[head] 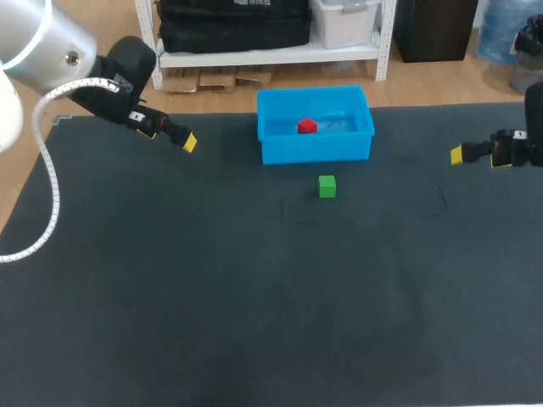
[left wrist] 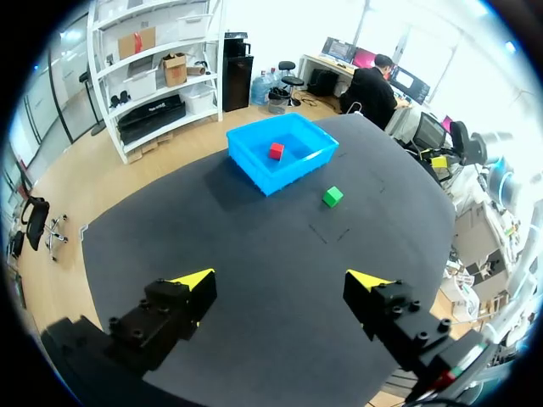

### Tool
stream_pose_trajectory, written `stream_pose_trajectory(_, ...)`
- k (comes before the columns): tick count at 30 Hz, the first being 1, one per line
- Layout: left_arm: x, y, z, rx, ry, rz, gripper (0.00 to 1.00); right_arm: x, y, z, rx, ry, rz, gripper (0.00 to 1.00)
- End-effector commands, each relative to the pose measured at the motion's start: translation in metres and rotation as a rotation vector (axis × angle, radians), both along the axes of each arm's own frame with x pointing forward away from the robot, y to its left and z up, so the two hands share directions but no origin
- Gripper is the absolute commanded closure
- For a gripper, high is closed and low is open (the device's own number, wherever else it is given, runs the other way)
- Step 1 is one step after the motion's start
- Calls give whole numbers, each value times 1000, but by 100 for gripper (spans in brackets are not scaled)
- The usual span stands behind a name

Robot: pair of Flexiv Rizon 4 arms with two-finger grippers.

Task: Use the left arm to pick the red cube and place it into the blue plastic box first, then use the right arm to grasp the green cube and put it into the same blue plastic box after the first action is fully finished.

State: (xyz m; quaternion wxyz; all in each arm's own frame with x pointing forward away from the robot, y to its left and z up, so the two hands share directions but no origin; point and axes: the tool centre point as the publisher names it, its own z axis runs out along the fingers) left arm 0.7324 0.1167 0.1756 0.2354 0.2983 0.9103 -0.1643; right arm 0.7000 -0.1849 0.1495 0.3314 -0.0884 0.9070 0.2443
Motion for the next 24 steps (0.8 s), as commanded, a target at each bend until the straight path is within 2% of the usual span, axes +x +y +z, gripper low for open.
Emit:
stream_pose_trajectory(1,-1,1,0,-3,-2,0,0,0,0,0,-2,1,0,0)
stream_pose_trajectory(18,-1,1,0,-3,-2,0,0,0,10,-1,-26,14,-3,0)
stream_pose_trajectory(24,-1,1,0,-3,-2,0,0,10,21,1,-33,13,30,0)
